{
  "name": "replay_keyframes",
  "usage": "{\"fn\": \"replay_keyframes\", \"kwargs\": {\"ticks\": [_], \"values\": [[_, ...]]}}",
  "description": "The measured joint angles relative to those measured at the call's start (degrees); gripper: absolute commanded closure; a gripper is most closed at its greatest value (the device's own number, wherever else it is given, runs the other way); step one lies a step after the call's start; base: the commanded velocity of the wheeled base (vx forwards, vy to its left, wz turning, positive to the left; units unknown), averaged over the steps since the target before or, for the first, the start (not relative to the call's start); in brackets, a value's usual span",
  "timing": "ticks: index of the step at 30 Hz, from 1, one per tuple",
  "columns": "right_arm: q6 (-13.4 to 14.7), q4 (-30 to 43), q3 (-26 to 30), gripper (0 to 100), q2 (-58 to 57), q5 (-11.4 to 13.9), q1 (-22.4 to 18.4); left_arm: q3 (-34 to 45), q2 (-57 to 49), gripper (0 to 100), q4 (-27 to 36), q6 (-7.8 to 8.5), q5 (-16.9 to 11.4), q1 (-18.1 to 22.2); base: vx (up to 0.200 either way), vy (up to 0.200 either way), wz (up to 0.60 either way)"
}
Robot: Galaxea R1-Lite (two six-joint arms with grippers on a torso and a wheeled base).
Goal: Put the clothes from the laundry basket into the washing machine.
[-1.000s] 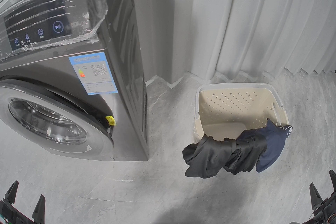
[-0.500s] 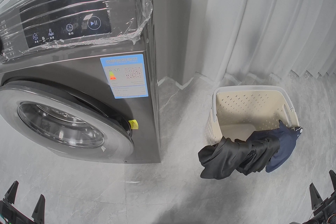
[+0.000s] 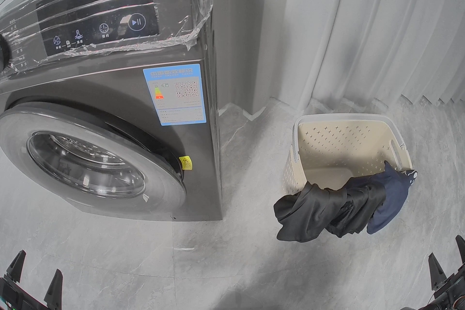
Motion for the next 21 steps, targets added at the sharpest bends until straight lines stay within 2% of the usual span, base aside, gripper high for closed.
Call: {"fn": "replay_keyframes", "kwargs": {"ticks": [5,21], "values": [[-0.02,0.0,0.0,0,0.0,0.05,0.0,0.0,0.0,0,0.0,-0.09,-0.05,0.0,0.0,0.0,0.0],[0.0,-0.02,0.0,0,0.0,0.09,0.0,0.0,0.0,0,0.0,0.06,-0.06,0.02,0.0,0.2,0.0]]}}
